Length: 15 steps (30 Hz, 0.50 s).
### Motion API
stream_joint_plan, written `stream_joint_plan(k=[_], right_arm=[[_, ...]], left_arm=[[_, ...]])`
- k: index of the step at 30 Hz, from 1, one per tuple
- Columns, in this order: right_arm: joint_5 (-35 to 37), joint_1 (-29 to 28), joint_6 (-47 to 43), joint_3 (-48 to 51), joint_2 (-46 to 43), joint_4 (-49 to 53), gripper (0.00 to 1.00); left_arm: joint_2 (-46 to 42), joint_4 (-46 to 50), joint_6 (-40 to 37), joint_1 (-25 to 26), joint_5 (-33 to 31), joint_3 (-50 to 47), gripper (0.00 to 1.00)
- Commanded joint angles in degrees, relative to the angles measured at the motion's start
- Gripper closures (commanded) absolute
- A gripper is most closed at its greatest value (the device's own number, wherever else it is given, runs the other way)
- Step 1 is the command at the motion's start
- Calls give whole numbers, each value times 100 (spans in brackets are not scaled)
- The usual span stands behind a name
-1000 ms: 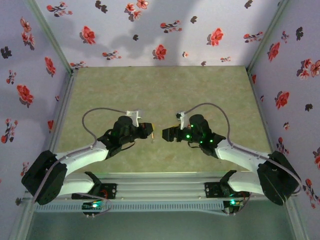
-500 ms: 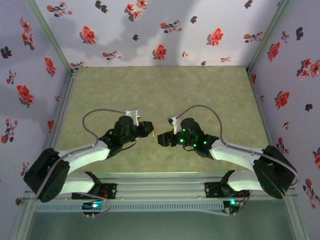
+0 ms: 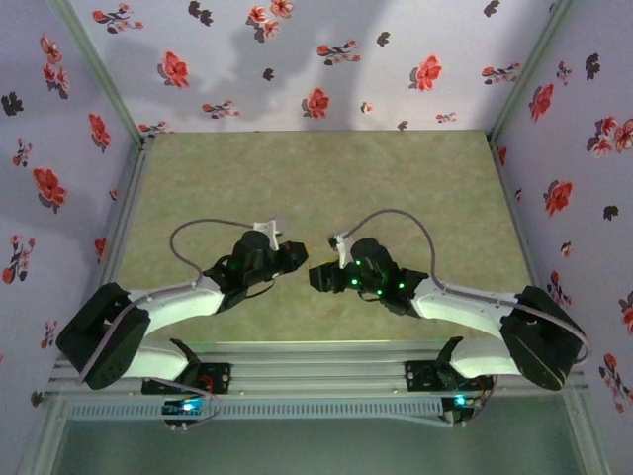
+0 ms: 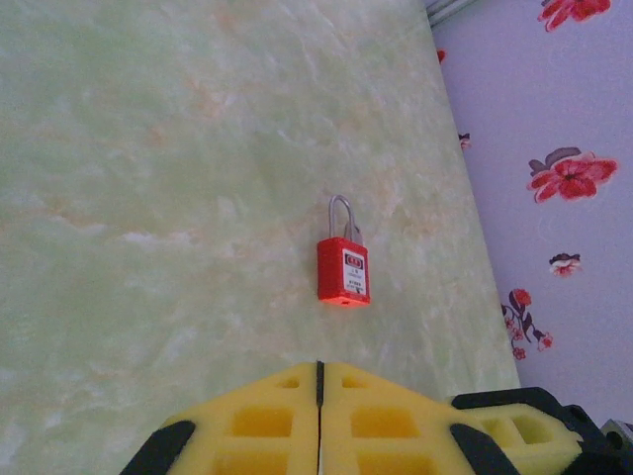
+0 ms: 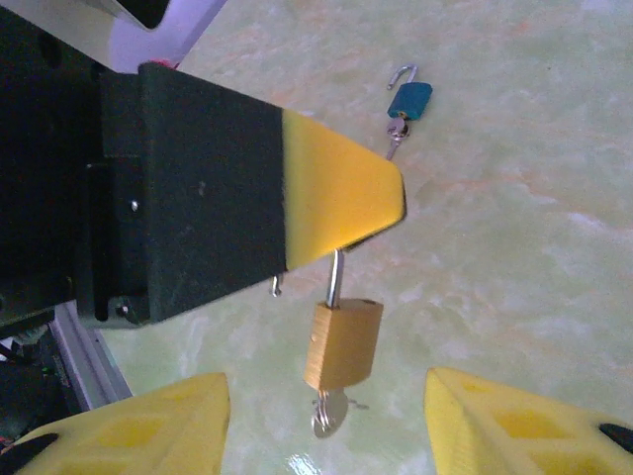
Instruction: Lock with the key
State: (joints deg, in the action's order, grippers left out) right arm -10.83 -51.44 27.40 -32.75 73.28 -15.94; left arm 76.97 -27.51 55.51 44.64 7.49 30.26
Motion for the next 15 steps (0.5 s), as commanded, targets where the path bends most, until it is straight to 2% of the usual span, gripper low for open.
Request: stream_joint_plan(k=[1,15], right_arm=[[139,-83,-104,-204,97,4,46],[322,-146,-121,-208,125,55,50]], left_arm=[[51,-332,122,54,-102,181,100],[108,-400,535,105,-133,321,100]])
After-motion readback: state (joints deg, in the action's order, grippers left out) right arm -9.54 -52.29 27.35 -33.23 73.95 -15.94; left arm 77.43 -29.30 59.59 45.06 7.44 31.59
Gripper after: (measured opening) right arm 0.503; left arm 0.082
